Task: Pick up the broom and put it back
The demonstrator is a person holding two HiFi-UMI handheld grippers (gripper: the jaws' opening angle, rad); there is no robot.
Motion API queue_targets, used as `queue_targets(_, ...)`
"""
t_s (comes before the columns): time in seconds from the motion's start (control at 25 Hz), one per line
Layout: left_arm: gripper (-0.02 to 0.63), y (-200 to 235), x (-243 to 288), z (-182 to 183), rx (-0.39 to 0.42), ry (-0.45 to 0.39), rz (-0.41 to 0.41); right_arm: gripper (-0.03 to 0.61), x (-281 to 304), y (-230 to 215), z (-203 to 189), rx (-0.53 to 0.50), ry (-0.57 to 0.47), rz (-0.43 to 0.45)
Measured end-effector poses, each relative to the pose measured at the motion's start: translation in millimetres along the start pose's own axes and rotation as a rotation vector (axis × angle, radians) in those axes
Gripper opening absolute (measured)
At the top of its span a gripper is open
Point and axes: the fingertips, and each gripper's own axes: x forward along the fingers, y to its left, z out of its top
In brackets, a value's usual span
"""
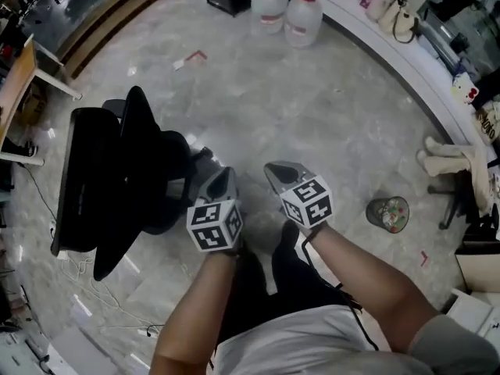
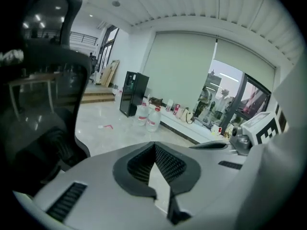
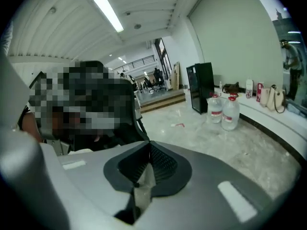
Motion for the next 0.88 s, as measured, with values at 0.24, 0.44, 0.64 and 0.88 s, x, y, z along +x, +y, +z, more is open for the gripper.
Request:
queue_targets(0.24,0.005,25.3,105.7,-146.5,-0.059,0.188,-0.033,0.005,74.7,-78.8,-161.2,0.049,0.219,-0.023)
queue_targets(0.44,0.005,59.4,188.1,-279.9,-0.070,0.298,-0.063,0.006,157.2,-127.6,-302.1,0.008,0.370,0.002)
queue_targets(0.64,0.005,98.9,232.1,-415.7,-0.111,0.408,-0.079,0.018,220.2,-167.7,-472.3,-0.022,0.579,0.033)
queue_targets(0.88,0.005,151.5,276.7,-529.1,-0.169,0.463,-0.040,0.056,270.4,-204.9,-639.9,-0.047,0.749,0.048)
